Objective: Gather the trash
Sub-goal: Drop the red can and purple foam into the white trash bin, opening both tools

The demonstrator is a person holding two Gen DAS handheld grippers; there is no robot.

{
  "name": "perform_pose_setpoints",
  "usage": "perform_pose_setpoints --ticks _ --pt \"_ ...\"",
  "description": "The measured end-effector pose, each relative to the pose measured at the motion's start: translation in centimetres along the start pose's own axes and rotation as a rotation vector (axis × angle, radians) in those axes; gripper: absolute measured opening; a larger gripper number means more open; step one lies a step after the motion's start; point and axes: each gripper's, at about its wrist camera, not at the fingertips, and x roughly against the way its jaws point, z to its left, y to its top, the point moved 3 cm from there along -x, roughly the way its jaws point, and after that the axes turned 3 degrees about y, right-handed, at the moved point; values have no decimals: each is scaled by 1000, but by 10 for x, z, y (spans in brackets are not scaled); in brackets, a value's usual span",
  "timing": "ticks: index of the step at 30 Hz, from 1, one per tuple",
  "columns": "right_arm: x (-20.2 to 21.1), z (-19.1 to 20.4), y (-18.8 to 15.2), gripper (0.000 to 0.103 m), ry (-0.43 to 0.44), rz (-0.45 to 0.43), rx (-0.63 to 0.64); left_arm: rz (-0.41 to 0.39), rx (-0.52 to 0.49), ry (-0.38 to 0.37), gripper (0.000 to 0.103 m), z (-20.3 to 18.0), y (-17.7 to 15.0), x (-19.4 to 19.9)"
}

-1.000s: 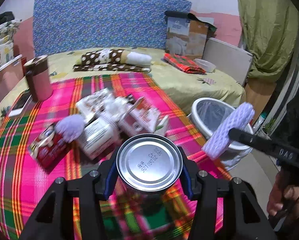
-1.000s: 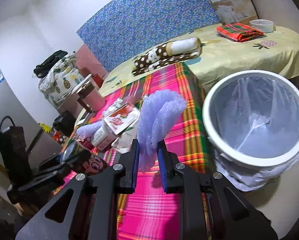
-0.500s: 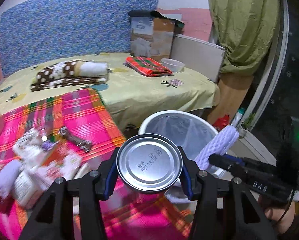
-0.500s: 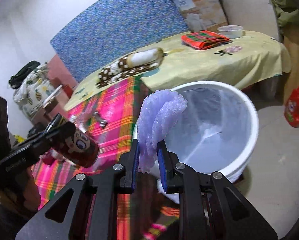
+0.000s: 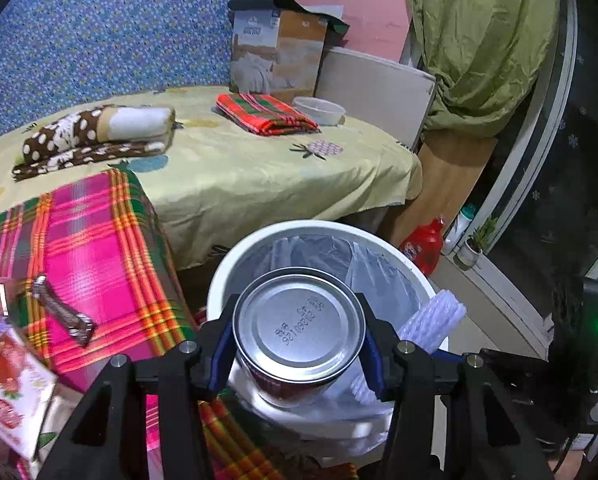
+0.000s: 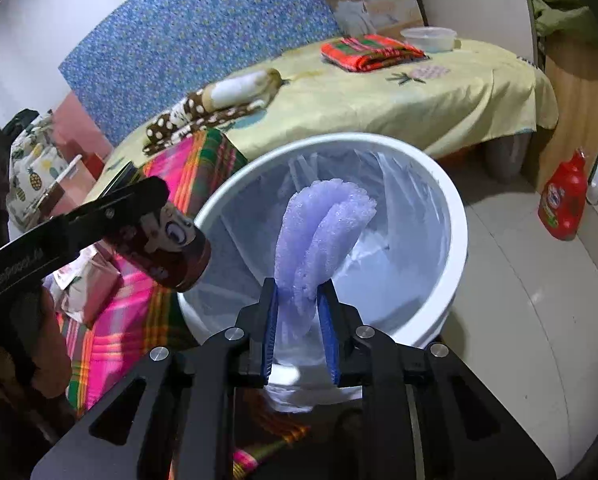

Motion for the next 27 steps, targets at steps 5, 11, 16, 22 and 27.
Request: perform_pose_setpoints --ticks 5,11,16,22,27 --pt "1 -7 -3 31 -6 17 -29 43 -8 -22 55 -6 -5 -16" --pt "-1 -11 -5 39 -13 30 -31 66 -6 -19 55 -6 -11 -21" --pt "2 -8 -5 39 -12 22 -24 55 -4 -14 60 -3 -12 -17" --pt "13 -4 -7 39 -1 -11 -21 41 1 -6 61 0 -14 -6" --pt "21 7 -8 39 20 -45 1 19 2 7 61 5 -20 13"
